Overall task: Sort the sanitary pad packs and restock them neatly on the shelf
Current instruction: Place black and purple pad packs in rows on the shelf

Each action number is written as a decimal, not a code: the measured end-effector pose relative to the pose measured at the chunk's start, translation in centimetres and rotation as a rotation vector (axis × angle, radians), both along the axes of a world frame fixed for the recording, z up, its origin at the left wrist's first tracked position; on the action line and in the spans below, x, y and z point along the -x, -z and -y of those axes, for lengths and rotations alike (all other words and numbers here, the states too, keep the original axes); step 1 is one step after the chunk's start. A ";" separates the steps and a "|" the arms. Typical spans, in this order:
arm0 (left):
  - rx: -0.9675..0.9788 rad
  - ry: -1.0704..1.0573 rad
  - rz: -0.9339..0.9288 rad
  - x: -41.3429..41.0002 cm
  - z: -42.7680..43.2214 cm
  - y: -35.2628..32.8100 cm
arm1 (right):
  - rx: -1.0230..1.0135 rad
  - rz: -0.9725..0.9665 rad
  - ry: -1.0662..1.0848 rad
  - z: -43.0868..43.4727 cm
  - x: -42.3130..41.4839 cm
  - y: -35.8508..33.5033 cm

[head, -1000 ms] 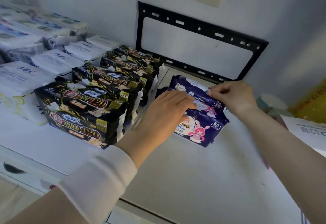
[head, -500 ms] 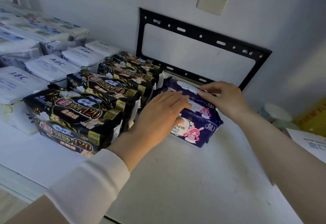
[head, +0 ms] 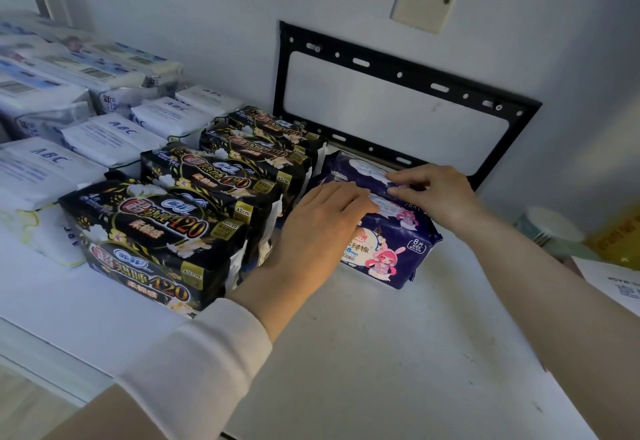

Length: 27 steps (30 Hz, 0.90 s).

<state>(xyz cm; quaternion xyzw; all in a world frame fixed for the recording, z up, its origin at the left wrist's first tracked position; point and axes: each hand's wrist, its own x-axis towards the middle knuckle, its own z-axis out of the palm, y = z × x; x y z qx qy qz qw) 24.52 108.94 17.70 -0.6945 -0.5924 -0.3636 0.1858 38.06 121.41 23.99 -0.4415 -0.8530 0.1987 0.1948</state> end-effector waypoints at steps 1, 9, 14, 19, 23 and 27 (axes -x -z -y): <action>0.000 -0.004 0.003 0.0 0.0 0.0 | -0.004 0.003 0.000 0.0 0.0 0.1; -0.014 -0.029 0.009 -0.2 0.0 0.3 | -0.025 0.043 -0.006 0.5 0.2 0.4; 0.030 -0.040 0.030 -0.5 0.1 0.2 | -0.044 0.047 -0.010 1.3 0.4 0.3; 0.087 -0.045 0.018 -0.7 0.4 0.0 | -0.082 0.057 -0.019 1.7 0.3 0.7; 0.097 -0.059 0.020 -0.3 0.6 -0.1 | -0.092 0.119 -0.047 1.8 -0.1 1.0; 0.103 -0.069 0.013 -0.3 0.4 -0.2 | -0.093 0.124 -0.053 1.5 -0.1 1.1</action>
